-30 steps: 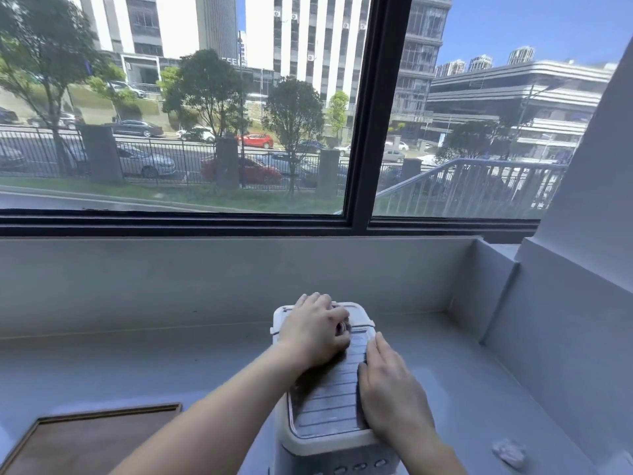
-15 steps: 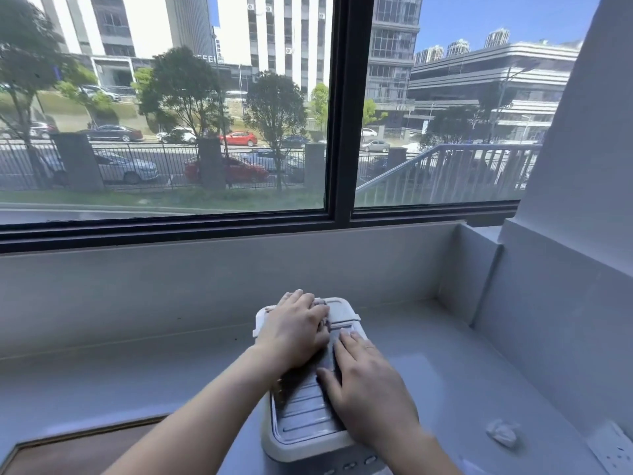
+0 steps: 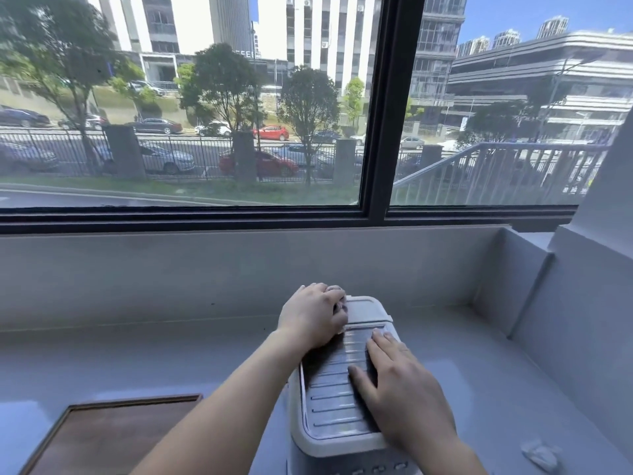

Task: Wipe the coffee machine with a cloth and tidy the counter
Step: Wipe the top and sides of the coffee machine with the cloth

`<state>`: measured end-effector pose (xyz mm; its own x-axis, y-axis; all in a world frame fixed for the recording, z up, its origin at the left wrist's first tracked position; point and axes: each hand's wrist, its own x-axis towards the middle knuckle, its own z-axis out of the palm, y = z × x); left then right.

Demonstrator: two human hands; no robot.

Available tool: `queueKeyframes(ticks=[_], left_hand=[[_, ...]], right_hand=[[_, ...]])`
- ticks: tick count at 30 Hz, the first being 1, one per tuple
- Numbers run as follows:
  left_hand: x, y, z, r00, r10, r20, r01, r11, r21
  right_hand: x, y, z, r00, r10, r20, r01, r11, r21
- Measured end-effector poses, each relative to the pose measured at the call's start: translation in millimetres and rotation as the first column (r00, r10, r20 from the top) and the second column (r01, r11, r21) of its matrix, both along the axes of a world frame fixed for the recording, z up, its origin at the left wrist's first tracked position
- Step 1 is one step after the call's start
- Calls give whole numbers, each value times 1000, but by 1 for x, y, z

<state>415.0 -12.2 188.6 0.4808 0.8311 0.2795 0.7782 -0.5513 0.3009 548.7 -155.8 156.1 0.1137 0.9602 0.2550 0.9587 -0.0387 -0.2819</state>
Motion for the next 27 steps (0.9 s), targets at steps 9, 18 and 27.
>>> queueKeyframes(ticks=[9, 18, 27], left_hand=[[-62, -68, -34, 946, 48, 322, -81, 993, 90], [-20, -13, -6, 991, 133, 26, -134, 991, 16], [-59, -59, -35, 943, 84, 322, -77, 996, -34]], right_hand=[[-2, 0, 0, 1000, -4, -24, 4, 1000, -3], [-1, 1, 1, 1000, -2, 12, 3, 1000, -31], [-1, 3, -1, 999, -5, -36, 4, 1000, -18]])
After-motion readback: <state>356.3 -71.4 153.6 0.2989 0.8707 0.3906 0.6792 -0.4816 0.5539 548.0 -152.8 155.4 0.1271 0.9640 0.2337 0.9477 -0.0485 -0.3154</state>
